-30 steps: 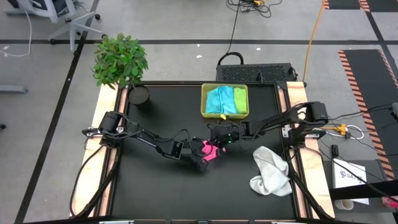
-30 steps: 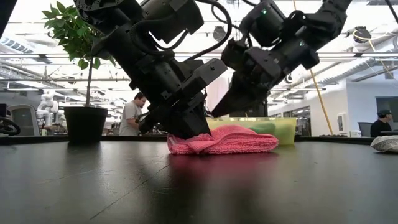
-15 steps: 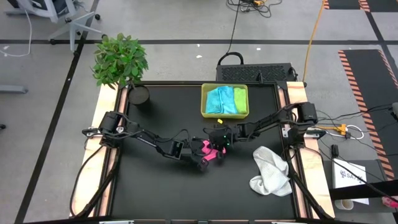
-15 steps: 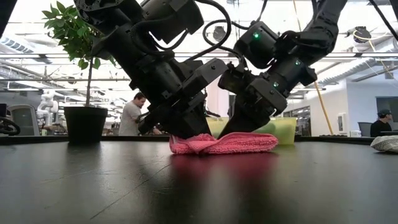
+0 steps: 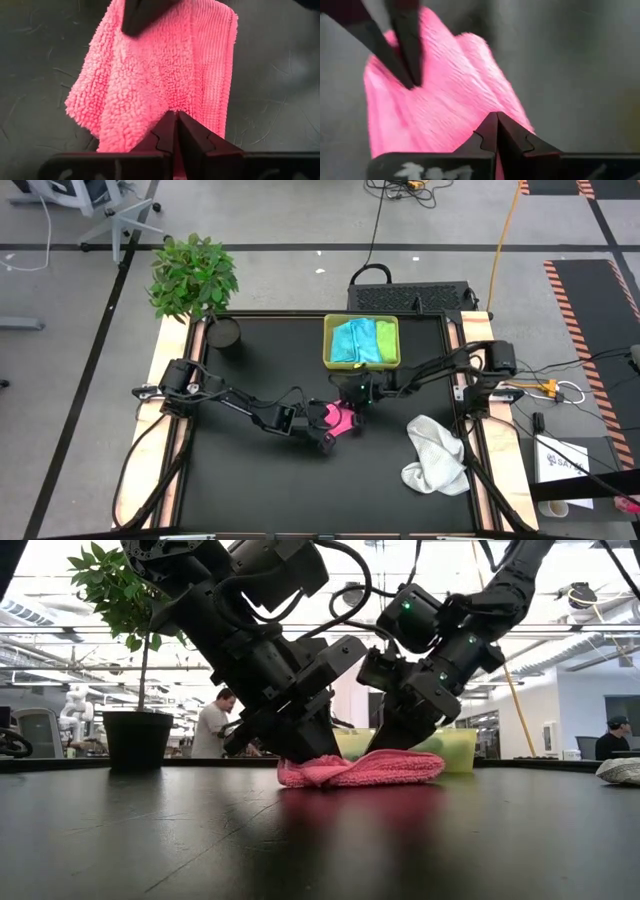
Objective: Fold microfiber towels
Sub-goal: Fold the pink microfiber cloth
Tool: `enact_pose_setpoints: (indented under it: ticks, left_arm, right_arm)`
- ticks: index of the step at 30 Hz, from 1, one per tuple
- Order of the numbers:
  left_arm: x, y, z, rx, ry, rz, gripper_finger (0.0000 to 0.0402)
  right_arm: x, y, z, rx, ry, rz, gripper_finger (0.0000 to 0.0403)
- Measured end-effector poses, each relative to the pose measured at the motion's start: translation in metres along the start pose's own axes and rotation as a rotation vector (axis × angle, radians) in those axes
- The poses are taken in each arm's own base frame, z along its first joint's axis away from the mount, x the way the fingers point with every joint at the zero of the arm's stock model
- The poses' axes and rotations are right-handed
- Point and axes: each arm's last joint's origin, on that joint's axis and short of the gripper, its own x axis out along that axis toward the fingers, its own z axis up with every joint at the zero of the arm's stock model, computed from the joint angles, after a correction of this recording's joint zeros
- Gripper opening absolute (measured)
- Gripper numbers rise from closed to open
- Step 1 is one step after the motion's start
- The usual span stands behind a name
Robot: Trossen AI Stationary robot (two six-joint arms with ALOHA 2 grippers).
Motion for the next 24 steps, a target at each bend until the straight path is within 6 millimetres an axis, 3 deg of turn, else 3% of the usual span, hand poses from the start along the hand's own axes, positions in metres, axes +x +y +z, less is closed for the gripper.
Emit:
enact_pose_setpoints:
  ticks: [9, 13, 19, 24]
  left_arm:
    - [0.0, -0.001, -0.001, 0.005, 0.012, -0.011, 0.0026]
    - [0.0, -0.001, -0.001, 0.011, 0.012, -0.01, 0.0026]
    - [0.0, -0.001, -0.001, 0.007, 0.007, -0.011, 0.0026]
    - [0.001, 0.0, 0.003, -0.003, -0.002, -0.014, 0.0026]
  right_arm:
    - [-0.03, -0.008, -0.008, -0.03, 0.167, -0.104, 0.0]
    - [-0.05, -0.005, -0.004, 0.051, 0.161, -0.113, 0.0]
    - [-0.078, 0.026, 0.022, 0.138, -0.052, 0.028, 0.0]
    - [-0.068, 0.051, 0.024, 0.093, -0.088, 0.045, 0.0]
